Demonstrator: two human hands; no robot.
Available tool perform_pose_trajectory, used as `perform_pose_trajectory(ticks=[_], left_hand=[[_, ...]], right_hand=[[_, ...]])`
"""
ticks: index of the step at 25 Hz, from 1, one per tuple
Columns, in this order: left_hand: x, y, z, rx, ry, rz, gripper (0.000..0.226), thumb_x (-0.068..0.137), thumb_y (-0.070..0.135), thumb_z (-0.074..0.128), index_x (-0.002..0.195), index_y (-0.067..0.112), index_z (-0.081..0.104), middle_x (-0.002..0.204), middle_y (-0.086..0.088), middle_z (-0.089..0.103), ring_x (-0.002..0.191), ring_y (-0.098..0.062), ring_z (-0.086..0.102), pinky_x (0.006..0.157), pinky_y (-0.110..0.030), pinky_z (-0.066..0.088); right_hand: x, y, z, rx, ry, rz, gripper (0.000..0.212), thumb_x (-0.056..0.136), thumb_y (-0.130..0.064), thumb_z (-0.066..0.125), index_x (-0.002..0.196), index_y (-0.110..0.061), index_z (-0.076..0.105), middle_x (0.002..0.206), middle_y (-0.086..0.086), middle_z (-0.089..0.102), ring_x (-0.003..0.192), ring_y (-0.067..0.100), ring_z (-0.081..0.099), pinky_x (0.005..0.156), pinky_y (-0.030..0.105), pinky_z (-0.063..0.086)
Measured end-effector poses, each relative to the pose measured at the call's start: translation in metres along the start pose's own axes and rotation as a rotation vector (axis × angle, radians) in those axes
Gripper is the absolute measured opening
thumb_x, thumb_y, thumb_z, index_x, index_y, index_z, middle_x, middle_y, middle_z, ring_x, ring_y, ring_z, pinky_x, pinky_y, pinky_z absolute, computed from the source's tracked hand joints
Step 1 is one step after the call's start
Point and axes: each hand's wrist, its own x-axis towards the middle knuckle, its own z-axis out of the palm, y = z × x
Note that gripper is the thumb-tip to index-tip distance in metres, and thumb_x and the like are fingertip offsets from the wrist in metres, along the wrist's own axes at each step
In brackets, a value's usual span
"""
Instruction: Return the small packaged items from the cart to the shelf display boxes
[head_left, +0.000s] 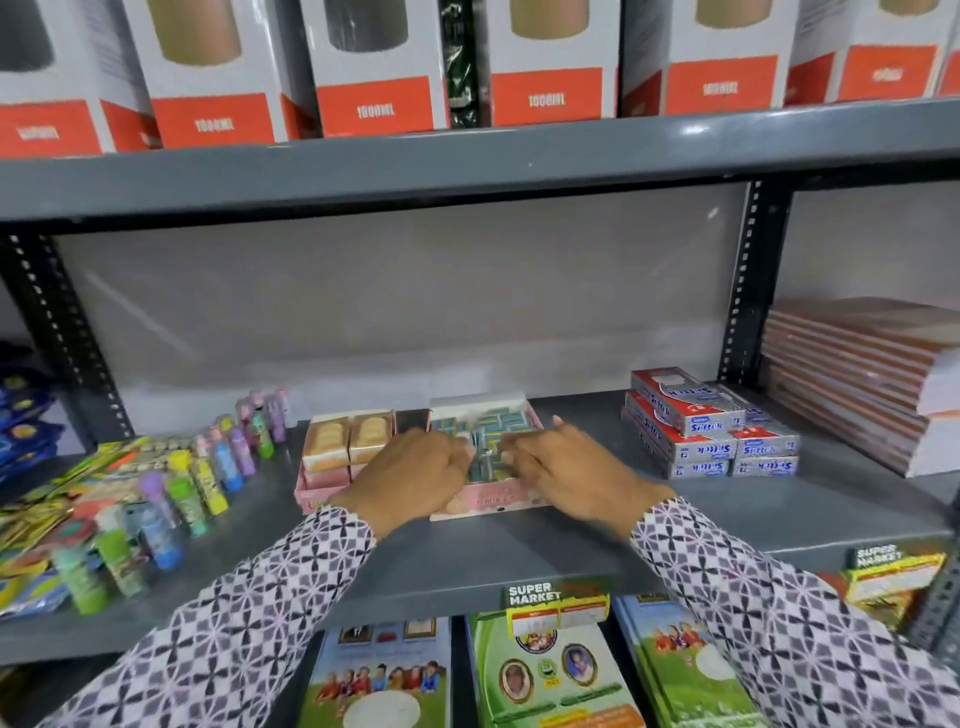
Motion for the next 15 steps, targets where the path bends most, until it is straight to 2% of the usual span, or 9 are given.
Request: perform_pose_trajectory(ticks=[1,2,3,4,5,8,9,12,15], left_hand=[[0.010,0.000,-0.005,0.026,-0.057,-0.015,0.044,0.111,0.039,0.037,0.133,0.019,0.070,0.141,-0.012,0.070,0.133,-0.028,0.063,0.111,-0.042,0.046],[0.020,0.001,-0.010,0.086,-0.181,-0.018,0.053,0.112,0.039,0.036,0.160,0.017,0.044,0.169,-0.011,0.040,0.157,-0.027,0.036,0.128,-0.045,0.027],[0.029,0.000,-0.010,0.144,-0.326,-0.014,0.064,0.113,0.042,0.033,0.169,0.015,0.017,0.178,-0.007,0.012,0.166,-0.024,0.010,0.133,-0.048,0.009],[0.034,0.001,-0.010,0.189,-0.460,-0.028,0.071,0.113,0.046,0.029,0.170,0.015,0.001,0.179,-0.006,-0.007,0.166,-0.022,-0.007,0.133,-0.052,-0.002],[0.039,-0.001,-0.010,0.225,-0.551,-0.046,0.074,0.113,0.049,0.026,0.169,0.014,-0.008,0.178,-0.005,-0.016,0.164,-0.021,-0.015,0.132,-0.054,-0.006],[0.047,0.001,-0.018,0.301,-0.608,-0.066,0.076,0.112,0.045,0.029,0.168,0.014,-0.012,0.177,-0.004,-0.019,0.164,-0.022,-0.016,0.131,-0.055,-0.009],[0.048,0.003,-0.022,0.322,-0.610,-0.072,0.077,0.112,0.042,0.032,0.168,0.014,-0.012,0.177,-0.005,-0.018,0.165,-0.022,-0.015,0.131,-0.054,-0.009],[0.050,0.010,-0.030,0.386,-0.659,-0.094,0.075,0.113,0.033,0.034,0.167,0.004,-0.008,0.177,-0.013,-0.013,0.165,-0.027,-0.008,0.131,-0.048,0.000],[0.051,0.012,-0.031,0.408,-0.682,-0.095,0.074,0.113,0.029,0.035,0.166,-0.001,-0.007,0.177,-0.018,-0.010,0.165,-0.030,-0.005,0.131,-0.042,0.005]], right_hand=[[0.013,0.004,-0.004,-0.001,-0.056,0.018,0.041,0.110,-0.040,0.040,0.137,-0.023,0.067,0.143,0.003,0.067,0.128,0.031,0.063,0.122,0.056,0.029],[0.025,0.007,-0.008,-0.034,-0.133,0.029,0.046,0.111,-0.041,0.040,0.149,-0.023,0.056,0.157,0.002,0.055,0.142,0.032,0.051,0.123,0.055,0.023],[0.037,0.011,-0.009,-0.075,-0.226,0.033,0.050,0.111,-0.043,0.040,0.156,-0.023,0.046,0.165,0.001,0.044,0.151,0.032,0.041,0.124,0.055,0.018],[0.045,0.012,-0.009,-0.099,-0.314,0.034,0.053,0.111,-0.044,0.040,0.160,-0.024,0.040,0.169,-0.001,0.036,0.155,0.031,0.033,0.125,0.054,0.016],[0.052,0.015,-0.008,-0.105,-0.371,0.035,0.054,0.110,-0.045,0.040,0.161,-0.025,0.037,0.170,-0.002,0.031,0.157,0.031,0.029,0.126,0.052,0.016],[0.067,0.026,-0.013,-0.003,-0.344,0.063,0.058,0.106,-0.048,0.050,0.159,-0.027,0.040,0.168,0.000,0.038,0.153,0.028,0.037,0.123,0.042,0.027],[0.071,0.027,-0.015,0.058,-0.319,0.083,0.060,0.105,-0.047,0.053,0.160,-0.027,0.039,0.168,0.001,0.036,0.153,0.027,0.036,0.123,0.039,0.026],[0.080,0.027,-0.012,0.003,-0.406,0.086,0.062,0.108,-0.049,0.045,0.164,-0.027,0.028,0.174,-0.002,0.018,0.161,0.024,0.016,0.129,0.041,0.011],[0.076,0.029,-0.001,-0.091,-0.482,0.061,0.067,0.109,-0.057,0.033,0.166,-0.025,0.019,0.175,-0.003,0.012,0.162,0.021,0.010,0.131,0.041,0.006]])
